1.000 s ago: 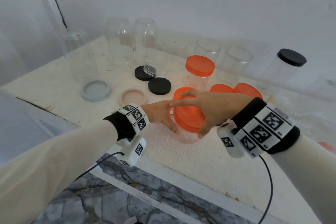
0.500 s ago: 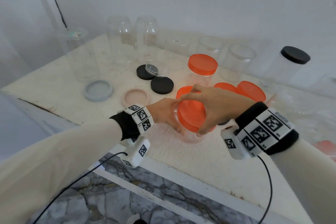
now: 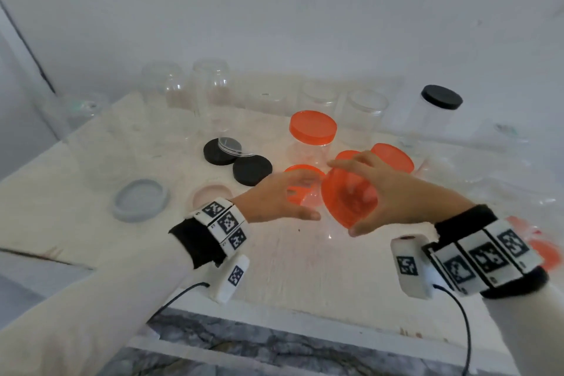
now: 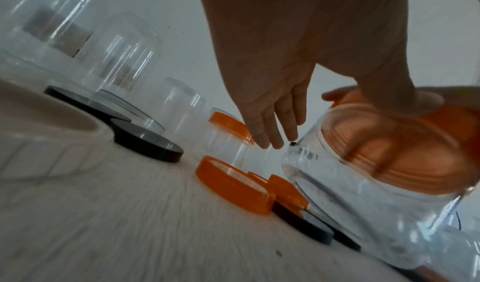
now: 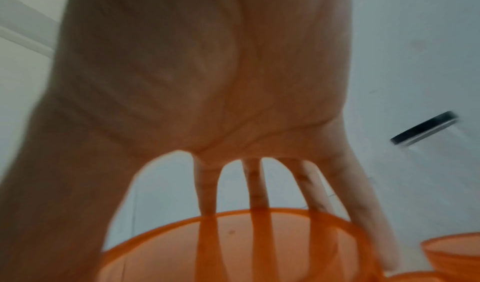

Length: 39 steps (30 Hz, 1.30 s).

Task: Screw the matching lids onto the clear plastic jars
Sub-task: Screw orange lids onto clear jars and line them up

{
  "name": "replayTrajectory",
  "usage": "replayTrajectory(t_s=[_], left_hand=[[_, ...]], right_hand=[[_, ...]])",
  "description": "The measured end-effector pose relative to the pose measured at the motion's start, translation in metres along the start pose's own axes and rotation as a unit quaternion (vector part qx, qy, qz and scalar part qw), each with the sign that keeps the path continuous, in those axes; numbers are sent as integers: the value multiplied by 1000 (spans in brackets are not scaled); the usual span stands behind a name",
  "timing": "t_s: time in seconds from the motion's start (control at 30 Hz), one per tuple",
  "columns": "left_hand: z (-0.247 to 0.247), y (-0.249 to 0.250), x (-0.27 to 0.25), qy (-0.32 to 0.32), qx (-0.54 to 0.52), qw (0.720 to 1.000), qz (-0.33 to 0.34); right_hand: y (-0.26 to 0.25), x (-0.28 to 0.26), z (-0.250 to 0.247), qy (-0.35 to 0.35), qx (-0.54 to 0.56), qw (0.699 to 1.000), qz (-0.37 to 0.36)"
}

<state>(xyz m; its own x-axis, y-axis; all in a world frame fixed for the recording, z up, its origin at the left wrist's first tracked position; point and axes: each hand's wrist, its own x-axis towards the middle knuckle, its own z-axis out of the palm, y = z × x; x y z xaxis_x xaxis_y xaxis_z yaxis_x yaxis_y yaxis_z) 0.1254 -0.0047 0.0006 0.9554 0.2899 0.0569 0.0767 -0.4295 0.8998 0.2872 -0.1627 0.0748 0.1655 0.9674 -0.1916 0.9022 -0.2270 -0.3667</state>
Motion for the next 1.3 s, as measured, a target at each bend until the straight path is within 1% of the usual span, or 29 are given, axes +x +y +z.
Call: replayTrajectory(t_s=[0.1,0.2,0.3,0.4,0.47,0.57,0.7,0.77,1.07,1.23,1.3], left_hand=[[-12,2,15,71,34,996,28],[-20,-1,36,135,145,977,75],[-26,-7,63,168,246,948,114],[-32,-13,93,185,318,923,114],[-35,-17,110,177,360,909,111],[-39,-21,133,158,397,899,97],[-41,-26,151,105,442,890,36],[-42,-28,153,84,460,884,19],[-54,-34,135,114,431,895,3],[-55,-34,128,127,420,898,-6],[-54,-33,125,135,415,900,-6]], right_hand=[[19,-8,-9,83,27,995,41],[32,-9,-16,160,44,983,80],[44,-1,-22,209,42,972,103],[58,15,-27,254,56,959,108],[65,27,-32,272,70,953,115],[76,47,-37,273,93,950,122],[94,71,-38,258,104,955,105],[99,80,-38,255,94,957,99],[106,114,-35,222,102,967,71],[108,124,-34,224,93,968,60],[108,127,-34,215,85,971,55]])
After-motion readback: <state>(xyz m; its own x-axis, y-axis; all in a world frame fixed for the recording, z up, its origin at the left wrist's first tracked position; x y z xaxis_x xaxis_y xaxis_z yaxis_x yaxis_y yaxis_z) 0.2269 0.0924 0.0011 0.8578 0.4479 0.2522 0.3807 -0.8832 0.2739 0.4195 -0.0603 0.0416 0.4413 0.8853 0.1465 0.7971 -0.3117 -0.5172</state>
